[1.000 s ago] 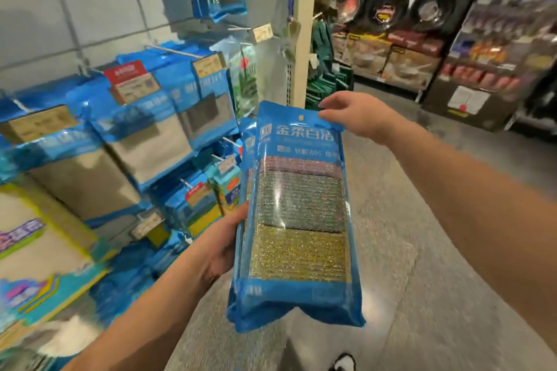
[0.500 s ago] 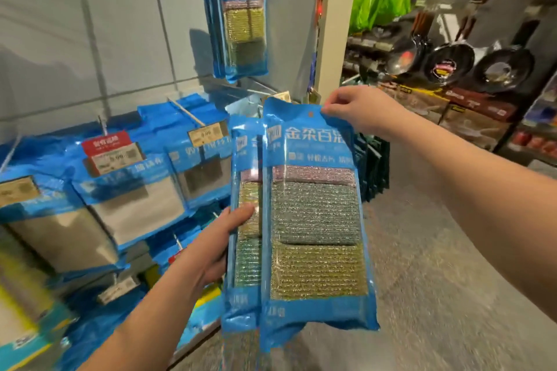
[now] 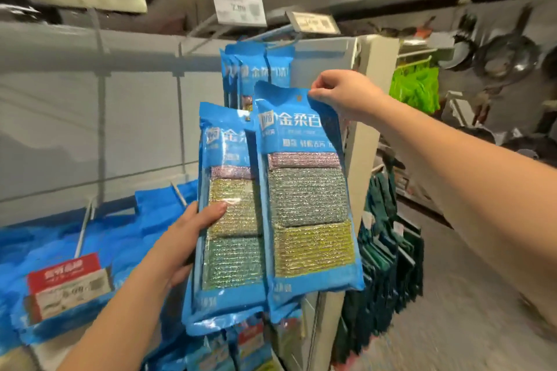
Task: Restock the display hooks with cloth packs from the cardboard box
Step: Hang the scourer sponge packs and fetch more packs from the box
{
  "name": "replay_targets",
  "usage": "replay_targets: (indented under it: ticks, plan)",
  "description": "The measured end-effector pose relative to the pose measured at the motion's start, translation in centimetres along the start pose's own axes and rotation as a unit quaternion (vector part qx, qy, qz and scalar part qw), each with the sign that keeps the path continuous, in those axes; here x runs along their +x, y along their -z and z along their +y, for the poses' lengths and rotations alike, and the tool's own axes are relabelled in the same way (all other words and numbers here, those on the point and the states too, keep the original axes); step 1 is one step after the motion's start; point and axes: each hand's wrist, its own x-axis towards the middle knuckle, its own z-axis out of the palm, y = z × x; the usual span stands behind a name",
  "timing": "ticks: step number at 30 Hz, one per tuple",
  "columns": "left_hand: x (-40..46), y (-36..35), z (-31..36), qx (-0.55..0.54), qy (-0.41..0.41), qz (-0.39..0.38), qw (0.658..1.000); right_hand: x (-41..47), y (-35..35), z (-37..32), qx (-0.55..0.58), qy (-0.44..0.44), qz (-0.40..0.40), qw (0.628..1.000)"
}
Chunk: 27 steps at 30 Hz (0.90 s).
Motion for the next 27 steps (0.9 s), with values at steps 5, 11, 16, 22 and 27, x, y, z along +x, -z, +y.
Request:
replay_targets:
  ticks: [5, 11, 16, 22, 27]
  plan:
    - [2.8, -0.5, 2.3, -0.020, -0.004, -0.001, 1.000, 4.9, 0.4, 0.0, 0.018, 0.047, 0.033, 0.998]
    - [4.8, -0.8, 3.8, -0.041, -0.005, 0.035, 0.999, 8.0, 1.3, 0.9, 0.014, 0.061, 0.110, 0.992]
    - [5.7, -0.1, 4.2, -0.029, -0.018, 0.057, 0.998, 9.3, 1.6, 1.5, 0.002, 0.032, 0.202, 0.979]
    - [5.2, -0.6, 5.1, -0.013, -0.044, 0.042, 0.998, 10.5, 1.7, 1.1, 0.013, -0.009, 0.258, 0.966]
    - [5.0, -1.5, 6.3, 0.017, -0.061, 0.078, 0.995, 11.1, 1.1, 1.5, -0.027, -0.013, 0.288, 0.957]
